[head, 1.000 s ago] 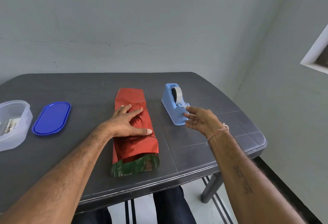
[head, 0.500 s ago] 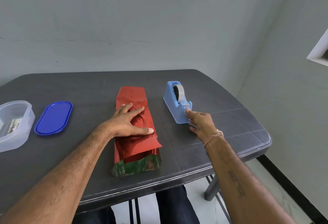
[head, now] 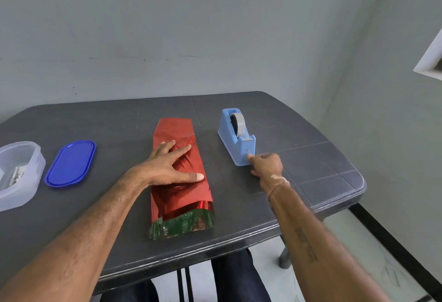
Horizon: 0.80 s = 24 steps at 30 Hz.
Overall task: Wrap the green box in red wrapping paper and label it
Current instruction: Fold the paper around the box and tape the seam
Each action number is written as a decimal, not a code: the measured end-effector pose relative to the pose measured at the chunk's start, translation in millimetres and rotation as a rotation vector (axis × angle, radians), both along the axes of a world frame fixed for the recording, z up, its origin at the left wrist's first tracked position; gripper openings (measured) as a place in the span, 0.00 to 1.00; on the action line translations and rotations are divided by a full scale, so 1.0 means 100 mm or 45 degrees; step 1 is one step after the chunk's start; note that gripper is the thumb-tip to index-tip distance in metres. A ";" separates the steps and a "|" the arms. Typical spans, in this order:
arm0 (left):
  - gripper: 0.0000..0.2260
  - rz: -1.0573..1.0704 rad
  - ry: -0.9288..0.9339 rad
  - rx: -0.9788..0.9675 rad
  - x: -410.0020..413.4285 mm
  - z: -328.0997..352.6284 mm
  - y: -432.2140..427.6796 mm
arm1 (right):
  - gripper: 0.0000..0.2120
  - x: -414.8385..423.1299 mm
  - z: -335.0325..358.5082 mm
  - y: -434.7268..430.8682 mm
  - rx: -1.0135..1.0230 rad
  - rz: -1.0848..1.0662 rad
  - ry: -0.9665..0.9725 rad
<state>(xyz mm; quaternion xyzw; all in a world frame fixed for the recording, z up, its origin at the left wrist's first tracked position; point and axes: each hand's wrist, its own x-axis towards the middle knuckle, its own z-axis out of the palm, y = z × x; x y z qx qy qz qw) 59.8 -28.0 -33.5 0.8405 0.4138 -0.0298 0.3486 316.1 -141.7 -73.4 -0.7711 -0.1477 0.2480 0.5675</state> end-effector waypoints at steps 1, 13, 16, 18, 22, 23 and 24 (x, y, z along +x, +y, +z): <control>0.62 -0.004 0.003 0.006 0.00 0.01 0.00 | 0.13 -0.01 -0.02 -0.02 0.007 -0.003 -0.017; 0.53 0.011 0.036 0.019 0.01 0.07 -0.04 | 0.12 -0.24 0.15 -0.31 0.156 0.875 0.143; 0.54 0.014 0.047 0.011 0.01 0.07 -0.04 | 0.12 -0.32 0.31 -0.19 0.063 1.149 0.039; 0.55 0.017 0.062 0.008 0.03 0.08 -0.06 | 0.13 -0.34 0.44 -0.08 -0.016 1.281 -0.089; 0.57 0.021 0.087 0.011 0.04 0.08 -0.06 | 0.20 -0.41 0.69 0.11 -0.180 1.488 -0.364; 0.58 0.020 0.090 0.009 0.04 0.08 -0.05 | 0.22 -0.43 0.75 0.14 -0.227 1.515 -0.429; 0.60 0.015 0.094 0.005 0.04 0.07 -0.04 | 0.21 -0.44 0.80 0.18 -0.278 1.545 -0.501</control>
